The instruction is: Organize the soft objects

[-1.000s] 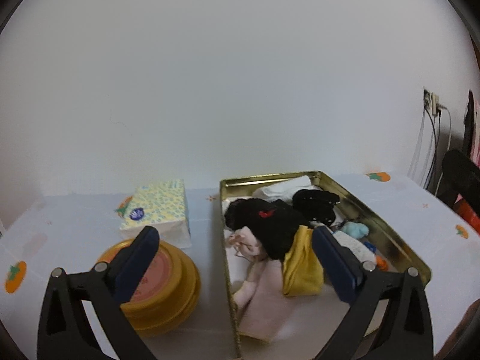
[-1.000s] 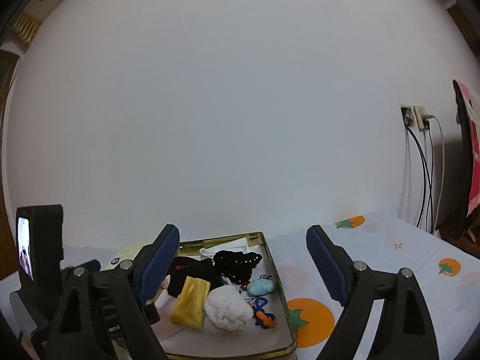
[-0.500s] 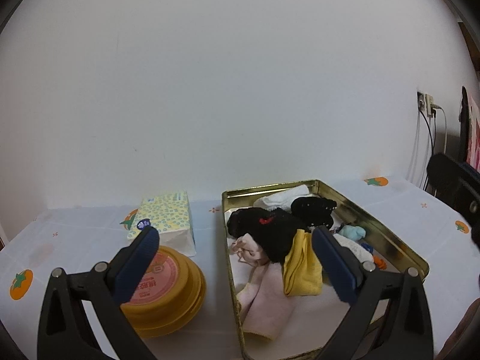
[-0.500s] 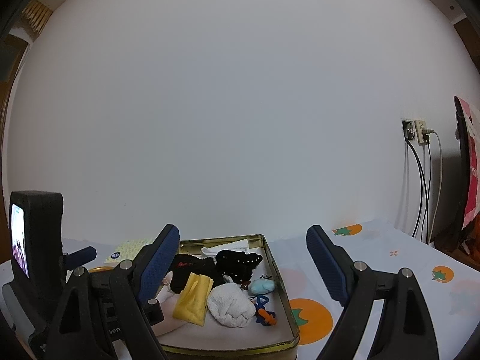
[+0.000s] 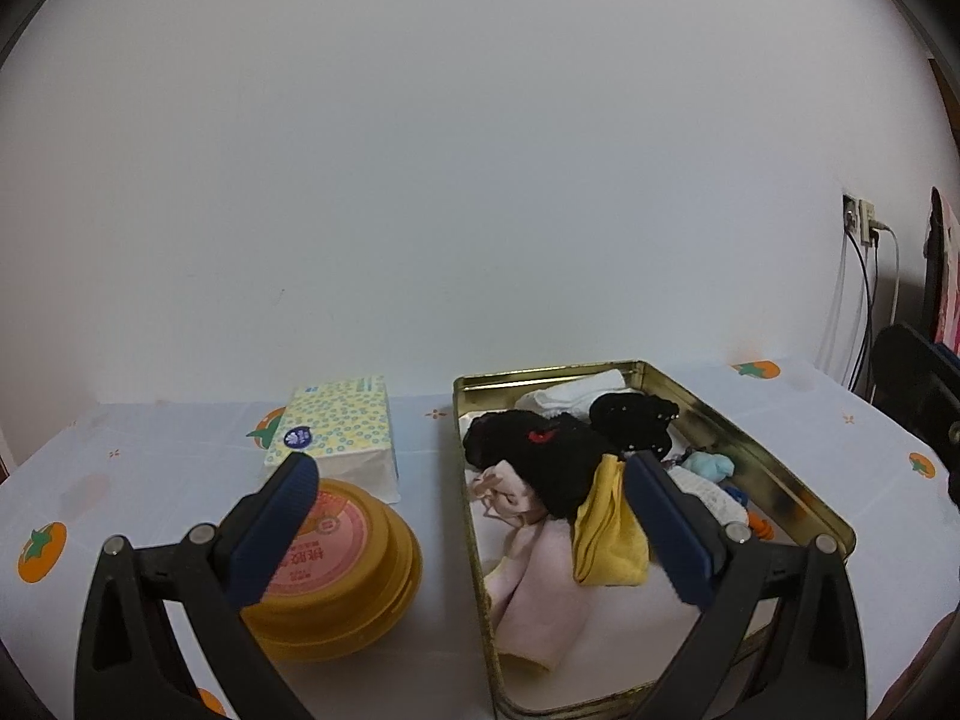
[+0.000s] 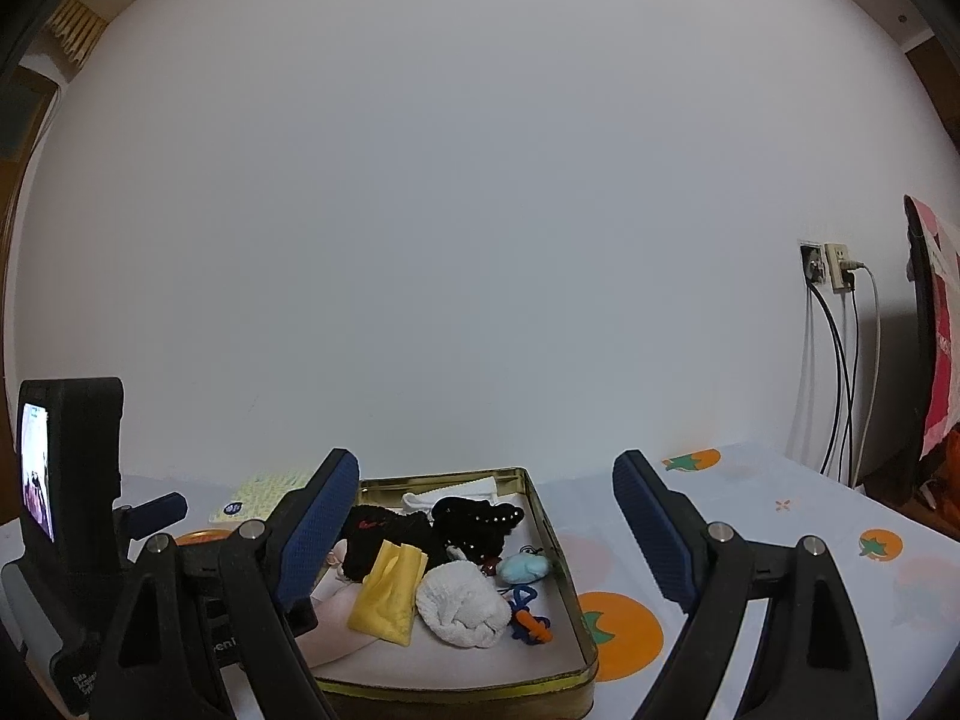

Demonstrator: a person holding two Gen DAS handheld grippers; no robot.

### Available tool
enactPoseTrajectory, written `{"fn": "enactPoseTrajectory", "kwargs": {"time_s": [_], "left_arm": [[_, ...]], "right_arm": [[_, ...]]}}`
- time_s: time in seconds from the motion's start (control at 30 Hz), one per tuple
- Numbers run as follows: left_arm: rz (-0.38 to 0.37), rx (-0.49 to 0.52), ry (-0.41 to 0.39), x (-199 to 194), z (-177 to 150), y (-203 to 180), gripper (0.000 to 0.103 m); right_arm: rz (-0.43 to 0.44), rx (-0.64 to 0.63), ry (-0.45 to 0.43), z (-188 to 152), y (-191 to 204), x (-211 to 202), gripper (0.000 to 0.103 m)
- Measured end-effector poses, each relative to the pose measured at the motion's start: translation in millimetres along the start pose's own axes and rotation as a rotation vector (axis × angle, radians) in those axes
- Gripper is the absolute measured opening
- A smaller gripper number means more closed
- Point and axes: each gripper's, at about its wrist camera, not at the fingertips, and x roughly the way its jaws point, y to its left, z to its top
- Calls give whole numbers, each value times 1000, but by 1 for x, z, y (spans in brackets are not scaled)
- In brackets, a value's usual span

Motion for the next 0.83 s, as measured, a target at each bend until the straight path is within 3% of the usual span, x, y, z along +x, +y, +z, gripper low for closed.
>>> {"fn": "enactPoseTrajectory", "kwargs": {"time_s": [0.5, 0.83], "left_arm": [[-41, 8, -12, -2, 0, -3, 103], [-25, -1, 1, 1, 0, -3, 103]], "right_arm": [[-5, 10, 5, 0, 0, -1, 89], [-11, 17, 21, -1, -1, 1, 89]]}}
